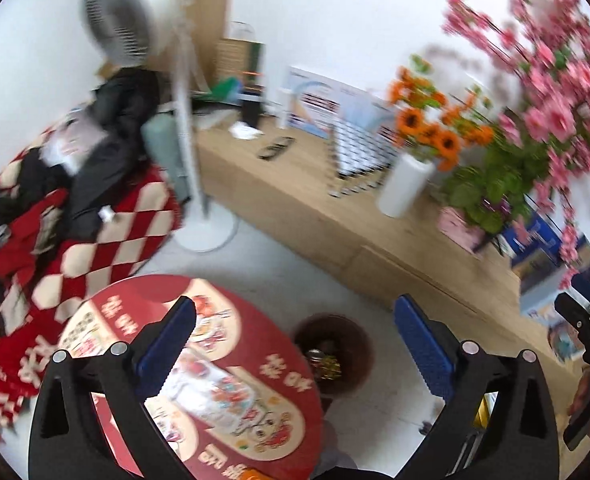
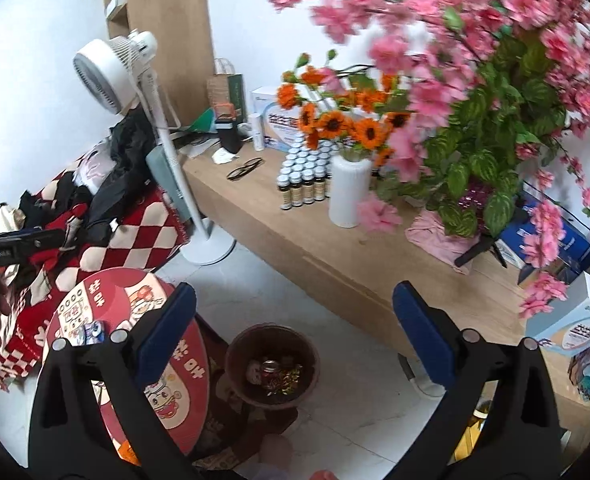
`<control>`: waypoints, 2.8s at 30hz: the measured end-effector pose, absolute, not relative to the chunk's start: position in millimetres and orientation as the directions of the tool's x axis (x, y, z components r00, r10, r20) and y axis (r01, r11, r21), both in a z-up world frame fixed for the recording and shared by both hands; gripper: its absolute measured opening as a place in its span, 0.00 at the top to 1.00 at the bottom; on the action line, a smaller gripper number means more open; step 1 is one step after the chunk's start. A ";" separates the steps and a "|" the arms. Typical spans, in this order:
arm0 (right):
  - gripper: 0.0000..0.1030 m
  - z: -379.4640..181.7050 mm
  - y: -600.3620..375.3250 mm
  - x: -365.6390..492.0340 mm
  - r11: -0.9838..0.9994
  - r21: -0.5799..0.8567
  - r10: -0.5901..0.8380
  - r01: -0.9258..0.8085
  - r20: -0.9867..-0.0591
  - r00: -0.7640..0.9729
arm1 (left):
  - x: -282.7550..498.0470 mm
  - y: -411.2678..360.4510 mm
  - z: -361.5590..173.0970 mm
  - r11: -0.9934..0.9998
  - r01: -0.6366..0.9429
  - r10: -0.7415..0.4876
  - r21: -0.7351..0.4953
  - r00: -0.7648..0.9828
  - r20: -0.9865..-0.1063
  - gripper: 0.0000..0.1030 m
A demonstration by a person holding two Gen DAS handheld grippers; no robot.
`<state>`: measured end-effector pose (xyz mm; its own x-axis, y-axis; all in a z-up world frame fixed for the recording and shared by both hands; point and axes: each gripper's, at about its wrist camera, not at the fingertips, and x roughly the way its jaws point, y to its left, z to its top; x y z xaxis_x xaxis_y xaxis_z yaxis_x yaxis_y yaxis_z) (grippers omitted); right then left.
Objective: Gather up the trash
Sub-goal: 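Bring both tools back over the red table, then grasp the orange snack packet with the right tool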
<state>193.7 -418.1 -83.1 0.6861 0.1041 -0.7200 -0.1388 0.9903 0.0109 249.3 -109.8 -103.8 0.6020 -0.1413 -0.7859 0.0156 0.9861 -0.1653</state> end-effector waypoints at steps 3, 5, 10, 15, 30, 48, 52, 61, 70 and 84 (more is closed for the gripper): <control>0.06 -88.3 -399.4 194.3 0.984 0.014 0.130 -0.176 -0.728 0.673 | 226.9 -74.7 -101.2 0.987 -0.059 -0.083 -0.152 0.624 -0.777 0.06; 0.06 -95.2 -383.0 193.4 0.978 0.020 0.153 -0.205 -0.740 0.655 | 210.2 -51.9 -102.3 0.982 -0.113 -0.045 -0.148 0.630 -0.775 0.06; 0.06 -124.6 -334.5 184.4 0.955 0.039 0.215 -0.295 -0.778 0.590 | 165.2 2.0 -115.8 0.956 -0.250 0.032 -0.155 0.612 -0.790 0.06; 0.06 -171.5 -284.4 164.7 0.925 0.099 0.278 -0.366 -0.833 0.478 | 122.3 38.9 -134.5 0.931 -0.334 0.081 -0.149 0.584 -0.808 0.06; 0.07 -365.6 -167.0 51.6 0.920 0.173 0.240 -0.351 -0.958 0.157 | 4.7 120.6 -213.1 0.881 -0.460 0.143 -0.111 0.482 -0.865 0.06; 0.85 -456.5 -141.5 40.9 0.939 0.229 0.234 -0.257 -0.972 -0.012 | -13.5 141.3 -267.8 0.883 -0.458 0.121 -0.097 0.425 -0.897 0.06; 0.95 -438.7 -134.4 66.2 0.921 0.264 0.286 -0.286 -0.957 0.040 | -10.7 142.4 -271.7 0.880 -0.465 0.124 -0.097 0.422 -0.898 0.06; 0.72 -418.1 -135.0 98.7 0.905 0.259 0.294 -0.338 -0.954 0.057 | -1.0 136.0 -288.9 0.870 -0.479 0.102 -0.116 0.405 -0.909 0.06; 0.59 -459.7 -130.0 54.6 0.898 0.244 0.236 -0.367 -0.969 -0.067 | 2.1 129.1 -300.5 0.879 -0.464 0.090 -0.111 0.391 -0.916 0.06; 0.84 -408.2 -118.5 93.0 0.864 0.284 0.346 -0.415 -0.935 0.081 | 7.7 112.8 -329.1 0.909 -0.408 0.076 -0.089 0.371 -0.926 0.06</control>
<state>93.0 -118.5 -408.2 0.0805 0.3457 -0.9349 -0.4152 0.8643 0.2838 7.7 112.8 -329.1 0.3707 0.0761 -0.9256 -0.4077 0.9088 -0.0885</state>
